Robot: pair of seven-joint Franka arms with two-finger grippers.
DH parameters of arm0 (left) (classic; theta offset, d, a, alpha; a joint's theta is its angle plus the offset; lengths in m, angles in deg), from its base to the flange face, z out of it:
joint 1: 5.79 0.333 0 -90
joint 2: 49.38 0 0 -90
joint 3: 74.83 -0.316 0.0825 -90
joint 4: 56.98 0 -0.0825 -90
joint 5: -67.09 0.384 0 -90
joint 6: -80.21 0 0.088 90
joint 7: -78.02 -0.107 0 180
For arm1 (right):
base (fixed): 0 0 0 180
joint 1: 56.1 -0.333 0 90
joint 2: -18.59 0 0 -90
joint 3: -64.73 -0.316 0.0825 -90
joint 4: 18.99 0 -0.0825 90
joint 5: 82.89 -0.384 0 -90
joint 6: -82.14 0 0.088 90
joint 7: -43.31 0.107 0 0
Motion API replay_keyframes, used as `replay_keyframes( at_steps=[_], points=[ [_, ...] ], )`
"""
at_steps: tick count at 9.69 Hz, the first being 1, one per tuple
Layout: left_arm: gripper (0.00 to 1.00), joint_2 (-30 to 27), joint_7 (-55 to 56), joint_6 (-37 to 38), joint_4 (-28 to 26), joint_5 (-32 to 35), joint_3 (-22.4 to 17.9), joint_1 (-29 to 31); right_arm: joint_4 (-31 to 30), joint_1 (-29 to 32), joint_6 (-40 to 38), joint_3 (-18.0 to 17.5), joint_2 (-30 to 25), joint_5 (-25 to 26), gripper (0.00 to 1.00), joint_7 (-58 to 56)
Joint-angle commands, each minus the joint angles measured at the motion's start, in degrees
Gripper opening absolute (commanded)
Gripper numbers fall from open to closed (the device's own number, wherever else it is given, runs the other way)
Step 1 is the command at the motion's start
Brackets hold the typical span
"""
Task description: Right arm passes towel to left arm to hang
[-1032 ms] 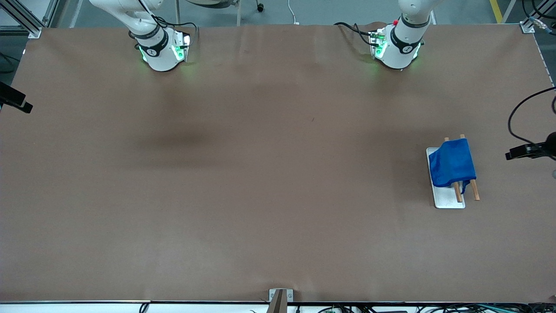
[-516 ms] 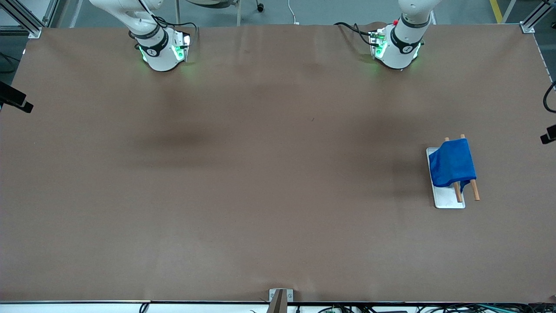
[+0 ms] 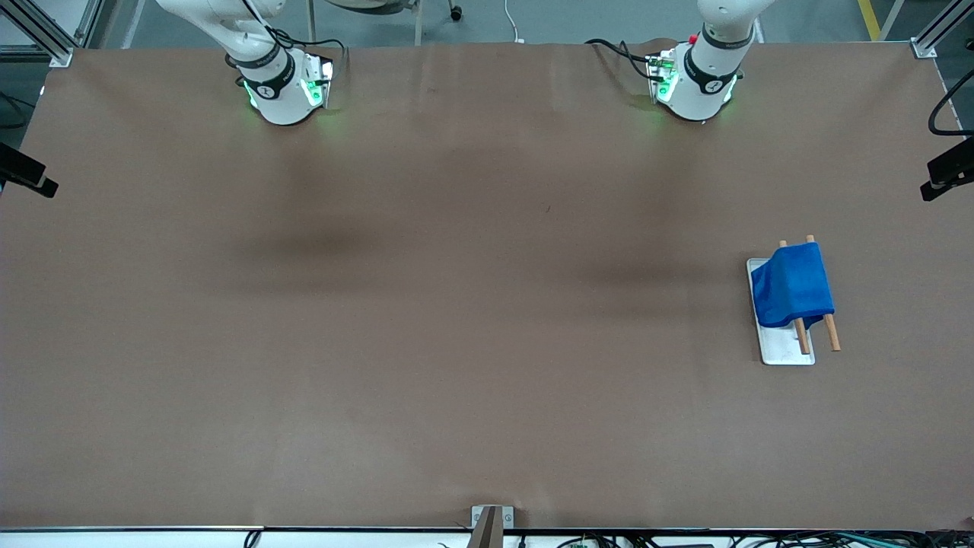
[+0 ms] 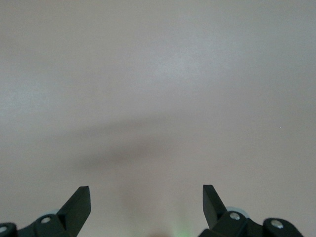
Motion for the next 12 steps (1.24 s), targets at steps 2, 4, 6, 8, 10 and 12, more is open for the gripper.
replay_keyframes(
  at_steps=[2,4,6,8,10,12],
  points=[
    [1.00,0.9,2.1,1.3,-0.1,-1.3,3.5,0.3,-0.1,0.2,-0.4,-0.3,-0.3,0.7,1.00,0.5],
    [1.00,-1.4,2.5,2.0,-1.3,-1.1,-0.8,-6.5,-0.1,0.2,-0.4,-0.3,-0.3,0.7,1.00,0.6],
    [1.00,-5.5,3.8,1.9,-6.3,-2.9,-13.8,-18.3,-0.2,0.2,-0.4,-0.3,-0.3,0.7,1.00,0.5],
    [1.00,-7.9,9.2,1.7,-9.6,-4.9,-17.3,-22.7,-0.2,0.2,-0.4,-0.3,-0.3,0.7,1.00,0.5],
    [1.00,-11.0,11.7,-0.3,-14.1,-5.0,-19.5,-27.0,-0.1,0.3,-0.3,-0.2,-0.3,0.7,1.00,0.5],
    [1.00,-11.3,11.8,-0.3,-14.4,-5.0,-23.6,-31.7,-0.1,0.4,-0.4,-0.2,-0.3,0.7,1.00,0.4]
  ],
)
